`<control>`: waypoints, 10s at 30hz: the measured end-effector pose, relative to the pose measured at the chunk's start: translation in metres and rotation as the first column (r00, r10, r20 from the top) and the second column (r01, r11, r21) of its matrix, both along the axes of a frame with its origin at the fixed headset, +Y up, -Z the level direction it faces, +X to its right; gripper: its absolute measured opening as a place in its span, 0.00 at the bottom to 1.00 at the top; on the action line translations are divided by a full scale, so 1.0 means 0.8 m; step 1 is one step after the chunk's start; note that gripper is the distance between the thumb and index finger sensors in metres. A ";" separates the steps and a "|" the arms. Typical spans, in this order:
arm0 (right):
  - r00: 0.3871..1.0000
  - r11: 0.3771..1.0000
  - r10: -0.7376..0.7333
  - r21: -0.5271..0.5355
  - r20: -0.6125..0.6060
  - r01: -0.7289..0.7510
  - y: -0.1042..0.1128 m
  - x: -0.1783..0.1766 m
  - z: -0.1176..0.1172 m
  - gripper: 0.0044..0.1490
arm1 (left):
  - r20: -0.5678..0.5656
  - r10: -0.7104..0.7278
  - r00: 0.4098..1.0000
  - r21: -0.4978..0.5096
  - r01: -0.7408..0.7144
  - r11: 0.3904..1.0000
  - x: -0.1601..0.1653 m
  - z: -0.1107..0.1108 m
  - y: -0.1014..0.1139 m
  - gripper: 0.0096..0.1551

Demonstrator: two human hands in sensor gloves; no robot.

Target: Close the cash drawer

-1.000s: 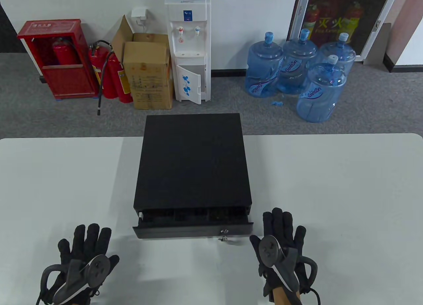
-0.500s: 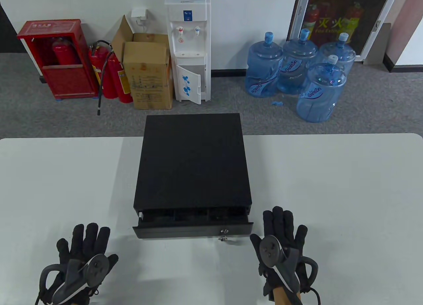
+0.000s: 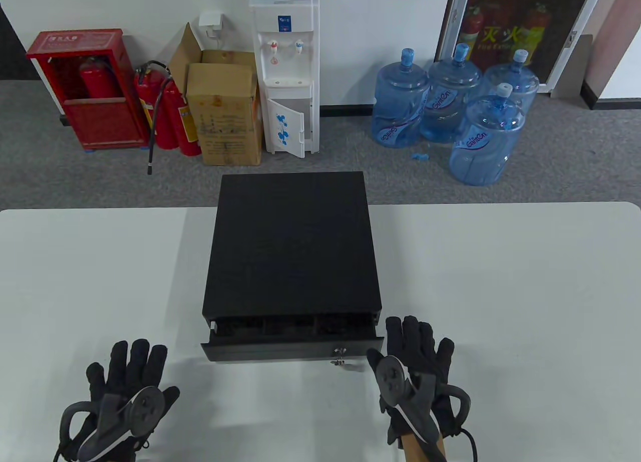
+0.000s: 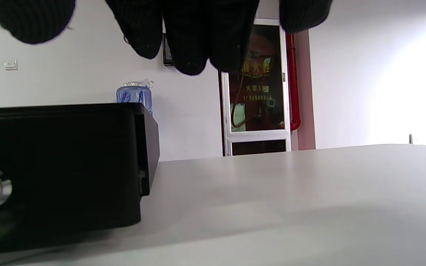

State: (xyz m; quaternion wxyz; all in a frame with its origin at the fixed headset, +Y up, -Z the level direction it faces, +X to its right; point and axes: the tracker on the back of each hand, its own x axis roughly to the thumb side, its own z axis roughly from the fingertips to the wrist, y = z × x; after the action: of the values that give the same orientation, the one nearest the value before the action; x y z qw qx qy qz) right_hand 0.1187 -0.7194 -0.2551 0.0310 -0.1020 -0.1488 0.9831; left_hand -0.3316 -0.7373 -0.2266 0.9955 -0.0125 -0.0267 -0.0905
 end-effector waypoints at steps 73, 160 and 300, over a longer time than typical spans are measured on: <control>0.996 0.812 0.018 -0.583 0.089 0.038 -0.029 -0.107 -0.082 0.27 | 0.004 0.013 1.000 -0.064 -0.013 0.998 0.005 -0.001 -0.007 0.49; 0.978 0.919 -0.086 -0.364 0.192 0.153 -0.025 -0.116 -0.116 0.27 | -0.026 0.008 1.000 -0.065 -0.010 0.998 -0.002 -0.002 -0.007 0.50; 0.511 0.583 -0.704 -0.011 0.493 0.812 -0.009 0.154 0.009 0.27 | 0.009 0.034 0.999 -0.063 -0.034 0.997 0.000 0.002 -0.009 0.49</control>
State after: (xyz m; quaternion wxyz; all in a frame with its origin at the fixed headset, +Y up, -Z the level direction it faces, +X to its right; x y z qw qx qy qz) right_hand 0.2417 -0.7268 -0.2481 0.4137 -0.3780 0.0289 0.8277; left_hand -0.3319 -0.7447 -0.2254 0.9958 -0.0426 -0.0347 -0.0727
